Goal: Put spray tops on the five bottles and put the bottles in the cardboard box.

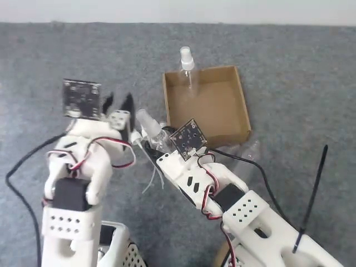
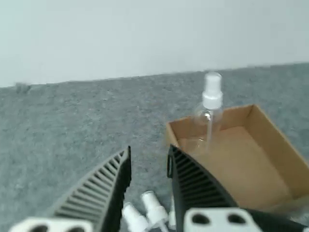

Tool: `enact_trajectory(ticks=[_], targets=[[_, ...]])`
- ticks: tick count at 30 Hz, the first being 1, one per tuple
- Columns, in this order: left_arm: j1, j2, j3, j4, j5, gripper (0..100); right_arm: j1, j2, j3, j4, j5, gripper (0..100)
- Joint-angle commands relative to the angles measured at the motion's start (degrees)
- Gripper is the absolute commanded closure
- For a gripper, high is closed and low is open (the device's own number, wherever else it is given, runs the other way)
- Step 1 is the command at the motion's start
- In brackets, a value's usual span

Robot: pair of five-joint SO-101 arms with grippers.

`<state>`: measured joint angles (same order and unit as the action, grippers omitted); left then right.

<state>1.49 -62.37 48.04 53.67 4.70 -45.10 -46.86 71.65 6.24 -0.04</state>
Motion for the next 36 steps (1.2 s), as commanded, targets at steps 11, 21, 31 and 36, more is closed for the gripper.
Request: enact_trajectory(ticks=[11, 21, 31, 36], targets=[[7.47, -0.35, 0.4, 1.49, -0.88, 89, 0.48, -2.15, -0.44, -0.84, -0.88, 99.3], [-0.44, -0.97, -12.62, 11.6, -2.02, 88, 2.07, -2.15, -1.05, 0.48, -0.88, 99.3], [0.18, -8.79, 1.98, 7.82, 3.87, 82, 12.88, 1.19, -21.01, 13.76, -5.8, 99.3], [5.98, -17.67, 13.32, 2.81, 1.05, 74, 13.76, 10.42, -32.62, 15.25, -5.89, 99.3]])
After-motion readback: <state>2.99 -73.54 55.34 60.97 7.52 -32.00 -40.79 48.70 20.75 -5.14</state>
